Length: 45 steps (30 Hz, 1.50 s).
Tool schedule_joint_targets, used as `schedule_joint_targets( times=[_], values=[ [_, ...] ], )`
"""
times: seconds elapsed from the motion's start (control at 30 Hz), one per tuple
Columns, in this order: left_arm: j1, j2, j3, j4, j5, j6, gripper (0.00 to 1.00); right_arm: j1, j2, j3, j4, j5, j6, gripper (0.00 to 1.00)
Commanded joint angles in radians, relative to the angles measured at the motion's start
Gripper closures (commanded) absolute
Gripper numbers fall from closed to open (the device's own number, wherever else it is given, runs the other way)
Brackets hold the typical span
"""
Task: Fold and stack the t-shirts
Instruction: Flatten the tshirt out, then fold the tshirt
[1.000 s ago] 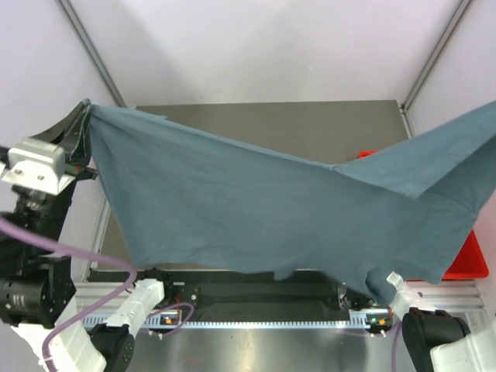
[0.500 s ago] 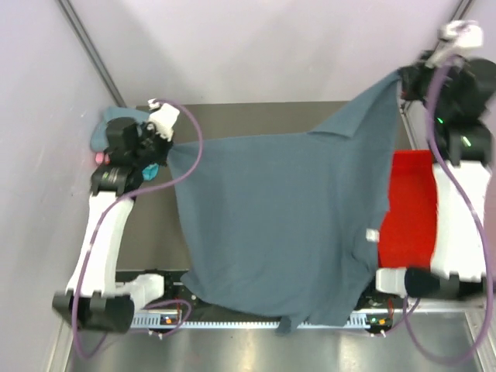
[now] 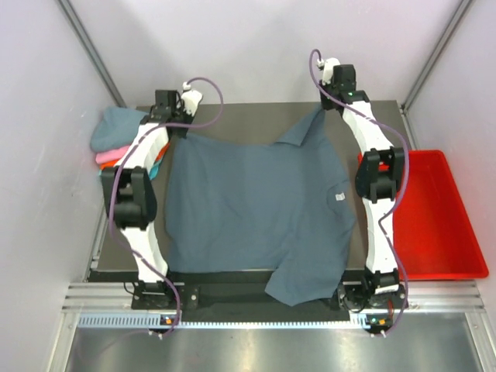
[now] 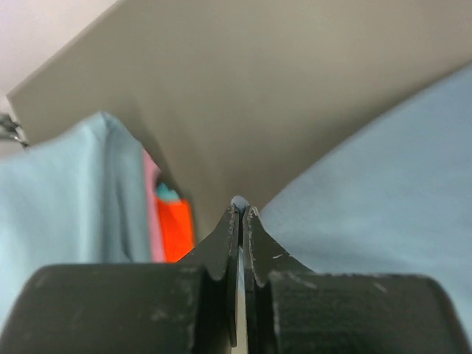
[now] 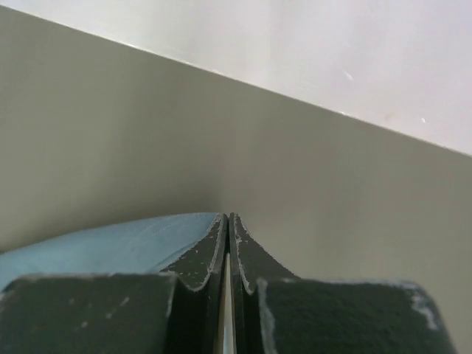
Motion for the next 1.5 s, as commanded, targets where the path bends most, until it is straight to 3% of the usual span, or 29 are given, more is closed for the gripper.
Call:
schedule_joint_targets(
  times=[0.0,0.1,0.27,0.73,1.0,1.23,1.47],
  values=[
    [0.003,0.111,0.215,0.038,-0.083,0.043,1.00,0.003,-0.014,0.101,0.059,0.122,-0.037,1.00],
    [0.003,0.179,0.276,0.055,-0.094,0.055,1.00,0.004,0.005,0.053,0.119,0.133,-0.037,1.00],
    [0.004,0.236,0.285,0.128,-0.157,0.066,1.00,0.012,0.092,0.142,0.180,0.185,-0.026,1.00],
    [0.037,0.235,0.257,0.164,-0.188,0.021,1.00,0.087,0.184,0.241,0.381,0.152,-0.066,1.00],
    [0.049,0.317,0.318,0.184,-0.220,0.014,1.00,0.089,0.233,0.246,0.536,0.199,-0.133,1.00],
    [0.047,0.350,0.380,0.138,-0.183,-0.005,1.00,0.080,0.177,0.182,0.477,0.195,-0.169,1.00],
    [0.047,0.273,0.375,0.032,-0.122,0.017,1.00,0.049,-0.032,0.036,0.324,0.143,-0.147,1.00]
  ],
)
